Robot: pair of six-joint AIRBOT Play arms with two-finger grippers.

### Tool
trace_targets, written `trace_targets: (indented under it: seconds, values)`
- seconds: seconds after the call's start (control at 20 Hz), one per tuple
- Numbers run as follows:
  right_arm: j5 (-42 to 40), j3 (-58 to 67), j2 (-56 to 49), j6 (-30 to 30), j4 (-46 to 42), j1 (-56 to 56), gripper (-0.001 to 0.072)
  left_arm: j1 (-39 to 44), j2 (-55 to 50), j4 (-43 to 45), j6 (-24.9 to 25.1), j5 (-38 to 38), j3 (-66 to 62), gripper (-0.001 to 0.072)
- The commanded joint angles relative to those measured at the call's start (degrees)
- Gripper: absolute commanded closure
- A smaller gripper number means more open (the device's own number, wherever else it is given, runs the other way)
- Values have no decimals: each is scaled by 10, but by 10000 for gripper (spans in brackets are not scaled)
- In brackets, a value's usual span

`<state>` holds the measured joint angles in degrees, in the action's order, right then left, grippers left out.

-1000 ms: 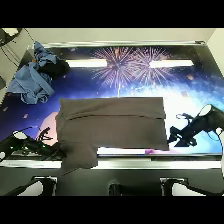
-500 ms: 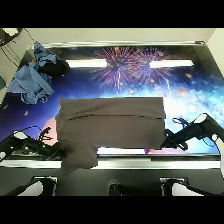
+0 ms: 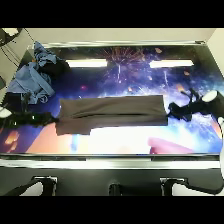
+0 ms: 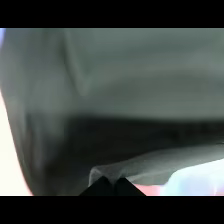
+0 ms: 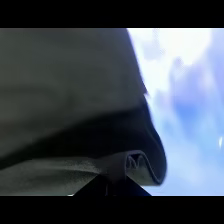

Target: Fold the shirts.

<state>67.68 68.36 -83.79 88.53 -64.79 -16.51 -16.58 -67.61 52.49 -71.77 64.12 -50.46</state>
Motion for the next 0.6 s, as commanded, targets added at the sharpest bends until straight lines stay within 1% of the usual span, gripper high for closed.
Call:
trace_targets:
  seconds: [0.0,0.1,0.15,0.25,0.45,0.5,0.55]
  values:
    - [-57,122,-76,40,-2,50,654,29,-82,-5,-33,-50,-118,685]
    - [-60,169,-133,84,-5,61,654,36,-154,-5,-58,-50,-181,685]
    - [-58,184,-153,94,-3,64,654,35,-188,-5,-76,-43,-210,685]
    - [-70,192,-174,99,-5,64,653,36,-240,-5,-84,-20,-249,685]
    - [-70,192,-209,99,11,65,651,38,-298,-5,-84,3,-254,681]
    - [-71,192,-214,99,15,65,640,40,-304,-5,-84,17,-254,679]
    - [-73,192,-215,97,16,65,559,40,-308,-5,-84,30,-255,674]
